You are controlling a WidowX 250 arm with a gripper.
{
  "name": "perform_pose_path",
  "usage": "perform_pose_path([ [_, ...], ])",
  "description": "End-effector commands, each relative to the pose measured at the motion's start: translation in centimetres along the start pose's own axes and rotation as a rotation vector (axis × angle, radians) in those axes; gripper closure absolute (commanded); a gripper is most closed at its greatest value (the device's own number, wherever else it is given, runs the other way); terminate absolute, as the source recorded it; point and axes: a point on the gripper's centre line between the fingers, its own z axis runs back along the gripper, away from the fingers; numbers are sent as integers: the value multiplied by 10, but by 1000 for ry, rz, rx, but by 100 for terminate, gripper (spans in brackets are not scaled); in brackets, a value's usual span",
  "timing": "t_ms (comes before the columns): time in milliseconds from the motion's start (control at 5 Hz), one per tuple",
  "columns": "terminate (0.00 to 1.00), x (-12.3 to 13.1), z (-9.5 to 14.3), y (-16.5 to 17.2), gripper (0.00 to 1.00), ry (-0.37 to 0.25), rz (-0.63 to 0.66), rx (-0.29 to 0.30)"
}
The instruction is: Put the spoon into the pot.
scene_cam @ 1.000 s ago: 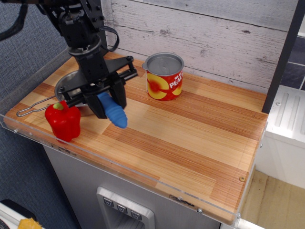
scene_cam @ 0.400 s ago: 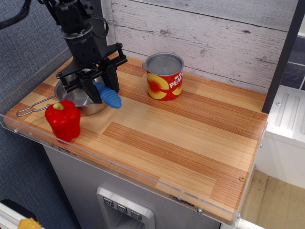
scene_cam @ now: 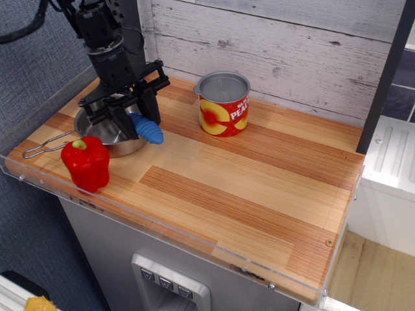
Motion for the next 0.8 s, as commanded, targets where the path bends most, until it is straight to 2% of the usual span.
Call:
perform_pose_path([
  [0, 0, 3, 11, 1, 0, -13, -5, -12],
  [200, 0, 1, 18, 2, 0, -12, -24, -2],
  [400, 0, 0, 31, 5, 0, -49, -51, 24],
  [600, 0, -2, 48, 5, 0, -86, -60, 10],
])
